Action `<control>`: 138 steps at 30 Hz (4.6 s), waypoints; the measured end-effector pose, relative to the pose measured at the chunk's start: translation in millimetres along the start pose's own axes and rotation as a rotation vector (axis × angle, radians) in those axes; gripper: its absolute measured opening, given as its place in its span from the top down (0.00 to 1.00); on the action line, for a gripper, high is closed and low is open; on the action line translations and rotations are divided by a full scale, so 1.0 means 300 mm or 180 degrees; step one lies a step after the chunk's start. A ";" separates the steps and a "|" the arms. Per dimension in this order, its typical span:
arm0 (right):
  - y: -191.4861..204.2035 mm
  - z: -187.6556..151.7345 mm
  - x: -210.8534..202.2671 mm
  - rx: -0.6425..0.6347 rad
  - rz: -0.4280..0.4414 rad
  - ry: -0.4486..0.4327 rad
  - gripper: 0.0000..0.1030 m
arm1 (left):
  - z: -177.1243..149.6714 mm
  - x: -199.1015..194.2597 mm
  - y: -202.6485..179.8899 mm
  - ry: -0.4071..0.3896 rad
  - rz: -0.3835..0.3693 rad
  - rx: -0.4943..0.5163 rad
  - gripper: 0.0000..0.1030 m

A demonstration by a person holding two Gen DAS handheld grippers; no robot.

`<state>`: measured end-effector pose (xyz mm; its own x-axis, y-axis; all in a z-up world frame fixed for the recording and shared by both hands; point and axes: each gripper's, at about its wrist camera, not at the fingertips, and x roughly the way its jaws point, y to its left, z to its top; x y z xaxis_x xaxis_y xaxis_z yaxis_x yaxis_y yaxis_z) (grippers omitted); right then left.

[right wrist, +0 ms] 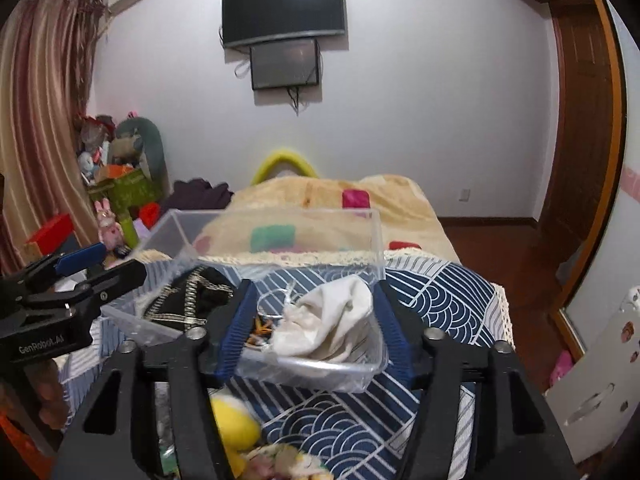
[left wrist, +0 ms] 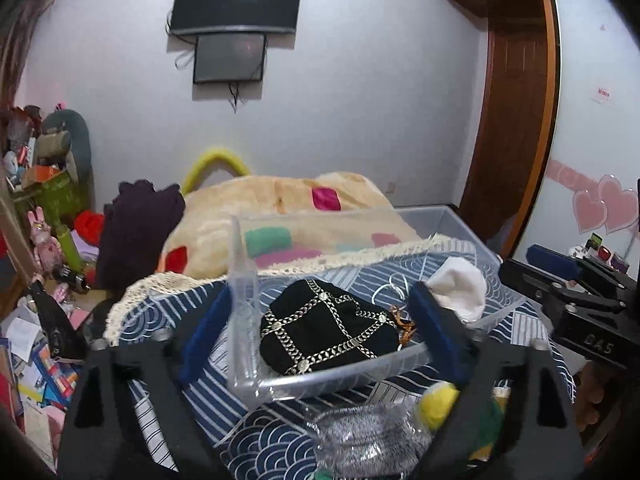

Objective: Organize soft objects
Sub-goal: 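Drop the black cap and white cloth into the clear box with both tools, then grasp the silver foil pouch with the left tool while the right tool grasps the sponge, then release the foil pouch and sponge into the clear box with both tools, then grasp the beaded bracelet with the left tool while the right tool grasps the yellow ball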

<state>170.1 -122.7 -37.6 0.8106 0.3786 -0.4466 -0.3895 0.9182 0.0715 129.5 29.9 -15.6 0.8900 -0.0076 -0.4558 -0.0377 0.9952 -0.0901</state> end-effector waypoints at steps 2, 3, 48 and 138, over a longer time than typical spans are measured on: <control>0.012 -0.001 -0.030 -0.0002 0.0044 -0.0069 0.36 | -0.010 -0.042 0.005 -0.0069 0.0021 -0.0013 0.02; 0.018 -0.001 -0.036 -0.0008 0.0055 -0.0087 0.36 | -0.016 -0.054 0.006 -0.0062 0.0018 -0.0013 0.02; 0.090 -0.253 -0.112 -0.0044 0.0803 0.0300 0.73 | -0.268 -0.031 -0.012 0.0570 -0.0455 -0.0197 0.61; 0.134 -0.235 0.126 -0.0293 0.0543 0.0757 0.57 | -0.353 0.047 -0.017 0.0896 -0.0440 0.0051 0.67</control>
<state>154.1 -79.6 -114.5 0.6092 0.4786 -0.6323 -0.5580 0.8253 0.0870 94.3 14.5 -115.3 0.7254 -0.1673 -0.6677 0.0839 0.9843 -0.1554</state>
